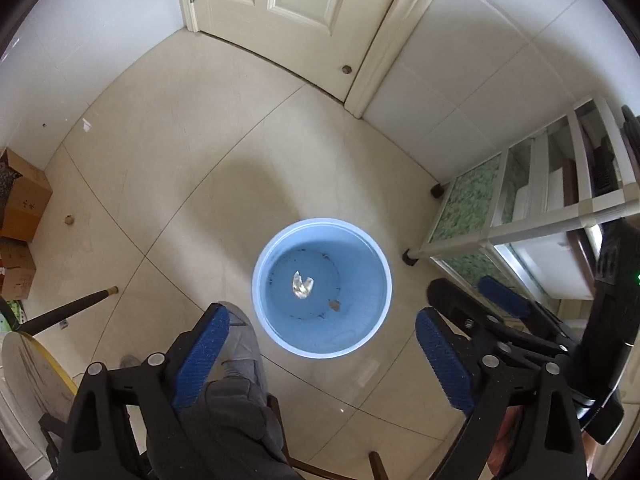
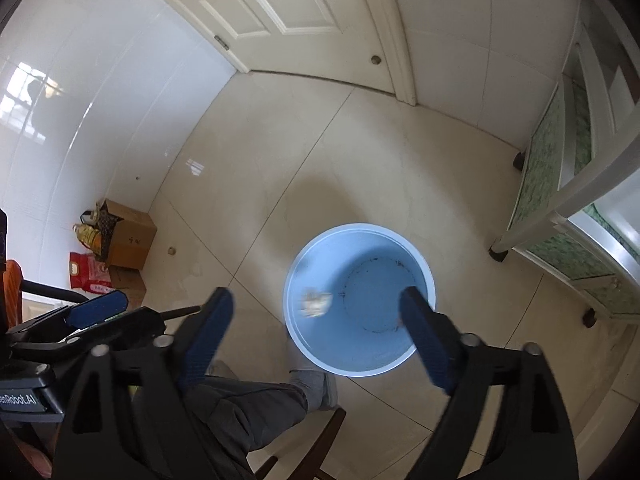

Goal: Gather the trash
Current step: 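Carry both items to the blue bin and open both tools over it, then return both open tools to the trash pile on the table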

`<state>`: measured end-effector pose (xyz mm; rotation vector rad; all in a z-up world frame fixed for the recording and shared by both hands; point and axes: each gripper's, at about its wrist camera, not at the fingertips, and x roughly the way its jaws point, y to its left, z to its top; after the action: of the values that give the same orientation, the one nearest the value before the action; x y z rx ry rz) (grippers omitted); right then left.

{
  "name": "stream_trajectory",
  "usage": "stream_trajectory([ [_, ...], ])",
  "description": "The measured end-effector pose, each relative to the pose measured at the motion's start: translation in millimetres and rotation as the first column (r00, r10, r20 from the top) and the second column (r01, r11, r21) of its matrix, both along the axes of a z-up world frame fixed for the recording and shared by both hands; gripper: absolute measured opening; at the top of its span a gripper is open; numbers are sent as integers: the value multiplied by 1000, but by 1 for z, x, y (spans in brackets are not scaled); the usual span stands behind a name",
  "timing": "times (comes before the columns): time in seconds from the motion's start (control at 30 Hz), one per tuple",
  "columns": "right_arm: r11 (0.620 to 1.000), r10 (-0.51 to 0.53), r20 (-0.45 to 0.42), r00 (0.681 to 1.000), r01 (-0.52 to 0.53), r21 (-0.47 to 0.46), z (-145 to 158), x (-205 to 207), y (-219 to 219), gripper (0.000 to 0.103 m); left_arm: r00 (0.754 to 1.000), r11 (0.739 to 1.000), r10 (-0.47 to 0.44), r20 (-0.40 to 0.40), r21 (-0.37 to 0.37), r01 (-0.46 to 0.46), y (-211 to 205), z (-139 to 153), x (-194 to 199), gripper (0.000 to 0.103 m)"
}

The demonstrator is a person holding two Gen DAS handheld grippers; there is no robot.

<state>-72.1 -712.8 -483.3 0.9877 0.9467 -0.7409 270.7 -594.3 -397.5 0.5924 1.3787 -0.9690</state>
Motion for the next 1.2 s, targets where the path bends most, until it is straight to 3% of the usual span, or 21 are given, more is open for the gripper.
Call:
stream_trajectory([
  [0.17,998,-63,24,998,63,-19,23,-13,4,103,999,999,40,37,-6,-40,8,16,5,92],
  [0.37,992,-77,76,994,84,-98,82,-17,21,103,990,986,72,119,-157,-53,46,73,3,92],
  [0.47,985,-46,108,993,63,-158,122,-8,39,103,980,968,117,163,-241,-75,80,110,9,92],
  [0.67,961,87,174,981,-36,-275,198,30,89,103,929,913,243,280,-390,-121,173,179,23,92],
  [0.83,925,223,207,953,-140,-353,246,74,144,103,857,870,360,370,-465,-165,242,212,33,92],
  [0.97,880,340,221,914,-227,-418,280,107,194,103,799,816,460,388,-540,-207,301,240,28,93],
  [1.07,840,421,221,880,-286,-461,300,131,228,103,725,784,534,435,-577,-230,338,252,28,97],
  [1.2,784,528,226,819,-368,-500,316,158,275,103,625,761,610,486,-580,-291,359,248,-25,97],
])
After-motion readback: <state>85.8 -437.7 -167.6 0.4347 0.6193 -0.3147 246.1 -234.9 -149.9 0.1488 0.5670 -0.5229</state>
